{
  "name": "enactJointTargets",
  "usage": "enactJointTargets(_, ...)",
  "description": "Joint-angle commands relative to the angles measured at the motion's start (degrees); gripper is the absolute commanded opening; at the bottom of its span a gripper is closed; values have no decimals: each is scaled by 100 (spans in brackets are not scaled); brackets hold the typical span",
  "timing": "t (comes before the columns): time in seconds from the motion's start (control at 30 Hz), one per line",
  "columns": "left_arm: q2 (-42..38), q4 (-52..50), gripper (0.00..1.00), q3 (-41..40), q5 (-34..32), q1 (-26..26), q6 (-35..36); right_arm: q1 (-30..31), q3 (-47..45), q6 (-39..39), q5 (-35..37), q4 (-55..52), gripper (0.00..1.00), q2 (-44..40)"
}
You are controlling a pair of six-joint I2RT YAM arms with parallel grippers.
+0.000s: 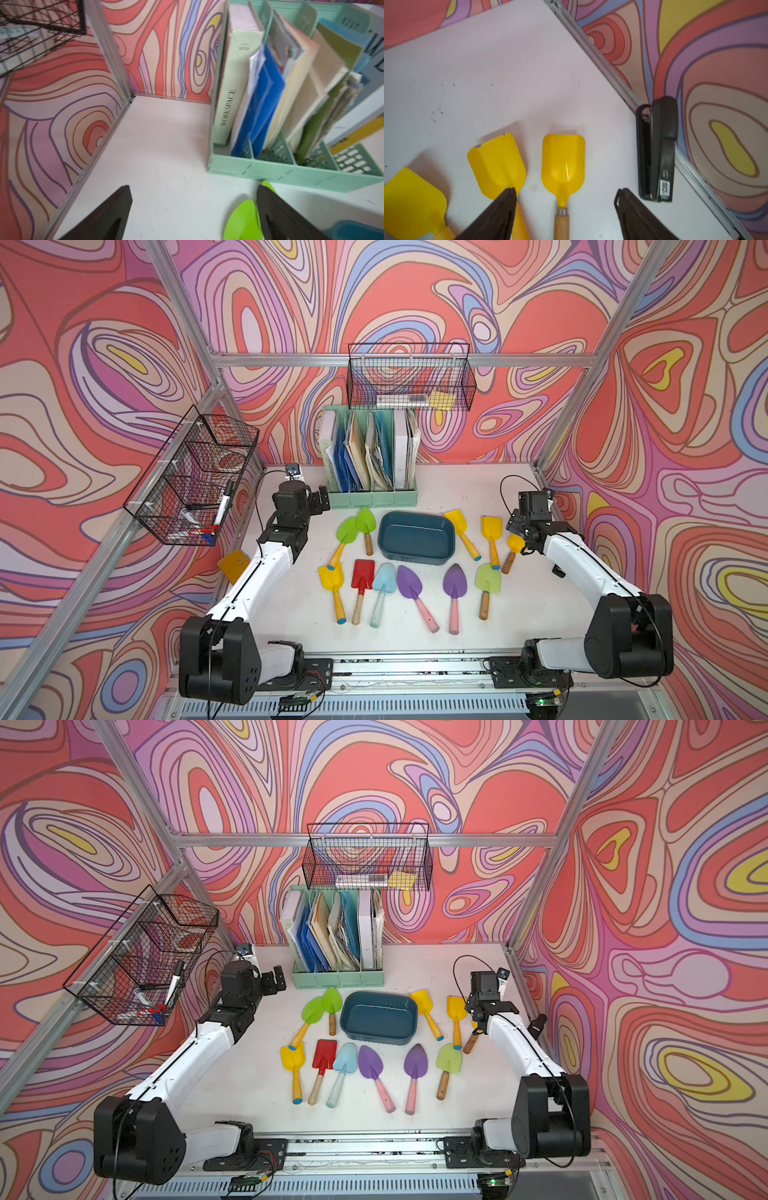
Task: Put the shovel into the storage box
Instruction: Adjust the storage box at the center of the board.
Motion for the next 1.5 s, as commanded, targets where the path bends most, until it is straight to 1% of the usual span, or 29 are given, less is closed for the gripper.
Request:
enactJointTargets(0.0,203,-1977,99,457,-224,-342,-256,3,52,638,-219,-1143,77,-338)
enactJointTargets(0.1,350,-2737,99,801,5,-489,-538,6,59,784,-457,-1435,76,-395)
enactJointTargets(0.2,382,-3164,99,948,458,-587,-777,-1,92,868,-740,-1622,75,-316)
enactJointTargets(0.33,277,-3233,99,890,835,-805,-1086,1,51,1007,-903,-1697,75,-241)
enactJointTargets(0.43,234,-3230,99,833,950,-985,-1175,1,-24,1044,-1021,-1610,75,-226)
enactJointTargets(0.53,220,-3240,99,793,1019,-1132,-1294,6,-33,941,-1423,-1461,71,-181)
enactJointTargets(0.6,189,-3190,99,767,1109,-1254,-1460,52,-4,582,-2119,-1193,66,-178)
enactJointTargets(0.7,139,-3029,99,650,1266,-1523,-1964,282,206,-67,-2984,-881,66,-139)
enactJointTargets(0.8,100,-2795,99,483,1471,-1868,-2613,463,701,-891,-3591,-864,68,114)
enactJointTargets(0.9,97,-2633,99,373,1430,-2288,-3207,594,1485,-1758,-3877,-1179,68,635)
enactJointTargets(1.0,196,-2583,99,380,1435,-2639,-3816,749,2311,-2589,-3999,-1410,69,1240)
enactJointTargets(1.1,421,-2570,99,487,1664,-2828,-4338,903,3070,-3439,-4236,-1563,68,1839)
enactJointTargets(1.23,791,-2409,98,577,2077,-2973,-4948,1080,4121,-4585,-4791,-1893,68,2698)
enactJointTargets(1.33,983,-2139,97,520,2228,-3081,-5435,1189,4739,-5190,-5085,-2031,67,3266)
enactJointTargets(1.47,1308,-1798,96,488,2466,-3189,-6146,1229,5325,-5633,-5395,-2150,67,3857)
